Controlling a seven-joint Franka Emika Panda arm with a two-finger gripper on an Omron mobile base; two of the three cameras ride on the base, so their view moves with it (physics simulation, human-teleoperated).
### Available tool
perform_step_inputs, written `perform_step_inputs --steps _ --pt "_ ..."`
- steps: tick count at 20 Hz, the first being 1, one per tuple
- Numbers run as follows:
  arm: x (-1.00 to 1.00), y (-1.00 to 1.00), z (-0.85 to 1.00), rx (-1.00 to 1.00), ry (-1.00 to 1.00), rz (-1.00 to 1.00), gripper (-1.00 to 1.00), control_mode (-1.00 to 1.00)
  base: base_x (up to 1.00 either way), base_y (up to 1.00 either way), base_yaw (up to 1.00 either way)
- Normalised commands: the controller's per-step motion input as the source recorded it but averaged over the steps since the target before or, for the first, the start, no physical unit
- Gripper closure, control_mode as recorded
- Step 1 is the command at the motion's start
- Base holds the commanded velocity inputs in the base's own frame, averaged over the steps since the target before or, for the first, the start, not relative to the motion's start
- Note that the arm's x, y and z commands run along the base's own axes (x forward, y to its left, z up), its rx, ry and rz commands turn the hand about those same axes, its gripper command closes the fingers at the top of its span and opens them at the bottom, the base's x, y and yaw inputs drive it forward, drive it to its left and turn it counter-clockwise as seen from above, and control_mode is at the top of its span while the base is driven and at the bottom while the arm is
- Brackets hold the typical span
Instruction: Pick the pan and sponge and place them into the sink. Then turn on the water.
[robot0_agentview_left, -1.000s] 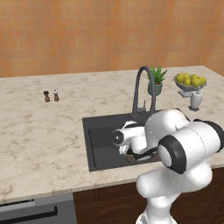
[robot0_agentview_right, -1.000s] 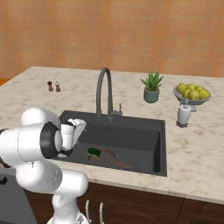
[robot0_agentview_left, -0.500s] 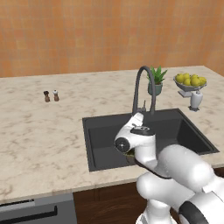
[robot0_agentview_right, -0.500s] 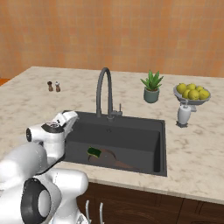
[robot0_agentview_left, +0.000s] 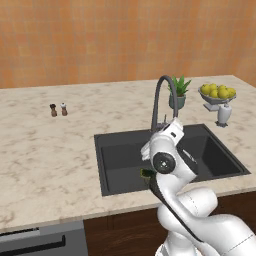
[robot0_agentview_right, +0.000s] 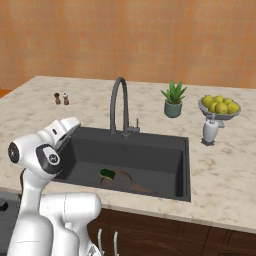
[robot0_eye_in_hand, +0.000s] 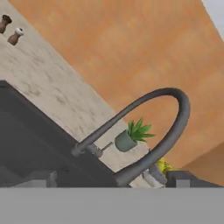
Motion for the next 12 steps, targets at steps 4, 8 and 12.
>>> perform_step_inputs --steps 4,8,12 --pt "-0.56 -0.59 0.54 0.3 -0.02 0.04 -1.0 -1.0 0.0 0.0 0.0" --pt "-0.41 -0.71 0.39 0.35 0.01 0.07 -1.0 -1.0 0.0 0.0 0.0" --pt "-0.35 -0.84 0.03 0.33 0.0 0.12 -1.0 -1.0 0.0 0.0 0.0"
